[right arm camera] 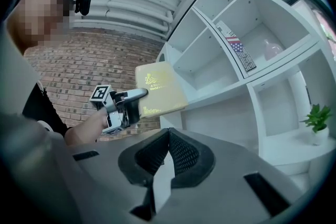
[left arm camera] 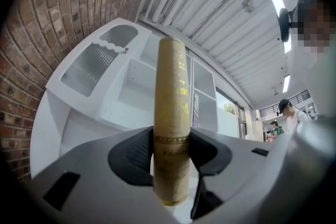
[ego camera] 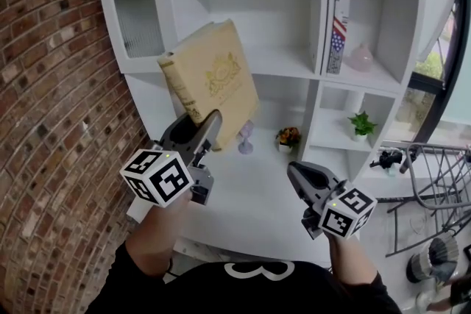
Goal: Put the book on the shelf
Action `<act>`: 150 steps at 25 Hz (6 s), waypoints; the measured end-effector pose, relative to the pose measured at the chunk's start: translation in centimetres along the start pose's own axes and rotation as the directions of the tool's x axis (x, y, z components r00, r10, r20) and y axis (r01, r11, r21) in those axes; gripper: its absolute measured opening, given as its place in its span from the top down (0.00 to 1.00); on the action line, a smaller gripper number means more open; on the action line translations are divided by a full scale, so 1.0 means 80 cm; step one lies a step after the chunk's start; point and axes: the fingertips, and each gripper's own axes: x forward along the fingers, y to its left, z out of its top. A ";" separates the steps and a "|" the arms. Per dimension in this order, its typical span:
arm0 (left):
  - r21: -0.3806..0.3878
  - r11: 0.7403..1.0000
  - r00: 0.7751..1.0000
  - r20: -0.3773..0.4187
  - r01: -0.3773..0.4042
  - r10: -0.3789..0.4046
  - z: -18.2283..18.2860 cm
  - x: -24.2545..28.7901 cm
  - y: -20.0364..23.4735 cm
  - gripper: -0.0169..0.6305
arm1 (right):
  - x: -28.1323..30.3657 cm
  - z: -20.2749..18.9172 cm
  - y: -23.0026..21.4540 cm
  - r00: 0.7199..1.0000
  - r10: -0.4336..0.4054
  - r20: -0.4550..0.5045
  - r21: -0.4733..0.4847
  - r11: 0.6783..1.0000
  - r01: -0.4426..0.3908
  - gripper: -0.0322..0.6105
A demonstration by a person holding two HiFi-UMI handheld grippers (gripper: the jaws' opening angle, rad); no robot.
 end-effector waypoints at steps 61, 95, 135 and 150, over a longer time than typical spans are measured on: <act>0.207 0.967 0.969 -0.164 -0.151 0.187 0.011 0.333 0.164 0.68 | 0.020 -0.029 -0.157 0.988 -0.154 -0.012 0.111 0.982 0.154 0.94; 0.187 0.977 0.993 -0.071 0.107 -0.095 0.057 0.166 0.026 0.74 | -0.006 0.001 -0.052 0.996 -0.081 -0.034 -0.003 0.997 0.081 0.94; -0.235 0.928 0.913 -0.224 0.289 -0.341 -0.200 -0.068 -0.119 0.97 | -0.049 -0.065 0.025 1.000 0.000 -0.004 0.117 0.993 0.000 0.94; -0.188 0.928 0.903 -0.234 0.322 -0.360 -0.201 -0.046 -0.123 0.97 | -0.053 -0.050 0.019 1.000 -0.002 -0.020 -0.021 1.000 0.002 0.94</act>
